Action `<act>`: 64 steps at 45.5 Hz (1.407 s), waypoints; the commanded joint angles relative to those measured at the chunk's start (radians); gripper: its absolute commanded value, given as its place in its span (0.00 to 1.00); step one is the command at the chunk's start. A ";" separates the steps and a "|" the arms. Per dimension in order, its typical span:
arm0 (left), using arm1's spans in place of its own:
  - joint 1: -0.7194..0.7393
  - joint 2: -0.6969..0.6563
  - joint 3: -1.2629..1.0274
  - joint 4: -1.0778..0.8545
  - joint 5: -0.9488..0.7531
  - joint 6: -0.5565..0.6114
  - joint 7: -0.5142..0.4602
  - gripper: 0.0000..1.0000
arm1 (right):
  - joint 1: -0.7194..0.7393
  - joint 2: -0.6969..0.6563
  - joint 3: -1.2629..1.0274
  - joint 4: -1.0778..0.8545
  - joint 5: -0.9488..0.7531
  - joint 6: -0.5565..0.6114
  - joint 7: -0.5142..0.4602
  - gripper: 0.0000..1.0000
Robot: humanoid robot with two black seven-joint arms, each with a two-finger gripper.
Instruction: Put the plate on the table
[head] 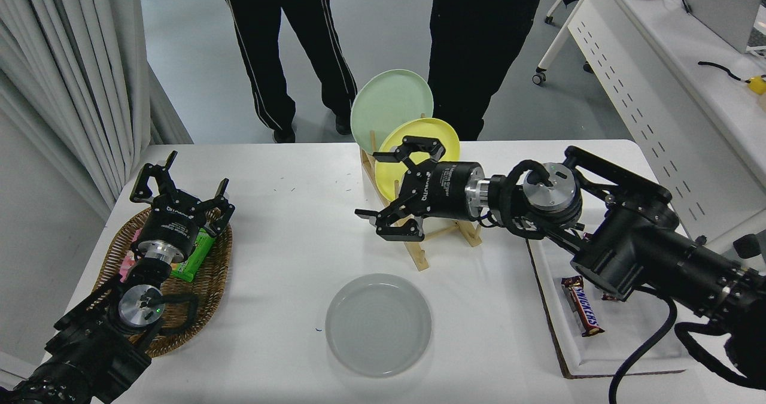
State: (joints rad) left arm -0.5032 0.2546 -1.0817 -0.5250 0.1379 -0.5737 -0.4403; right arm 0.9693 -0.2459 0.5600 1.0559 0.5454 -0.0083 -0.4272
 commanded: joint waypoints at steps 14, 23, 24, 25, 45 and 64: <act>0.000 0.000 0.000 -0.001 0.000 0.000 0.000 1.00 | -0.158 -0.059 0.182 -0.177 -0.378 0.226 0.321 0.99; 0.000 0.000 -0.001 -0.001 0.000 0.000 0.000 1.00 | -0.221 -0.090 0.193 -0.178 -0.384 0.309 0.403 0.99; 0.000 0.000 0.000 0.000 0.000 0.000 0.000 1.00 | -0.227 -0.095 0.198 -0.181 -0.384 0.318 0.415 0.99; 0.000 0.000 0.000 -0.001 0.000 0.000 0.000 1.00 | -0.233 -0.095 0.204 -0.185 -0.384 0.326 0.429 0.99; 0.000 0.000 -0.001 0.000 0.000 0.000 0.000 1.00 | -0.300 -0.064 0.313 -0.375 -0.377 0.355 0.498 0.99; 0.000 0.000 0.000 -0.001 0.000 0.000 0.000 1.00 | -0.302 0.005 0.330 -0.517 -0.369 0.363 0.504 0.99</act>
State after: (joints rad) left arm -0.5031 0.2546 -1.0820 -0.5250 0.1381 -0.5737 -0.4403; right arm 0.6692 -0.2838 0.8715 0.6378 0.1726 0.3434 0.0683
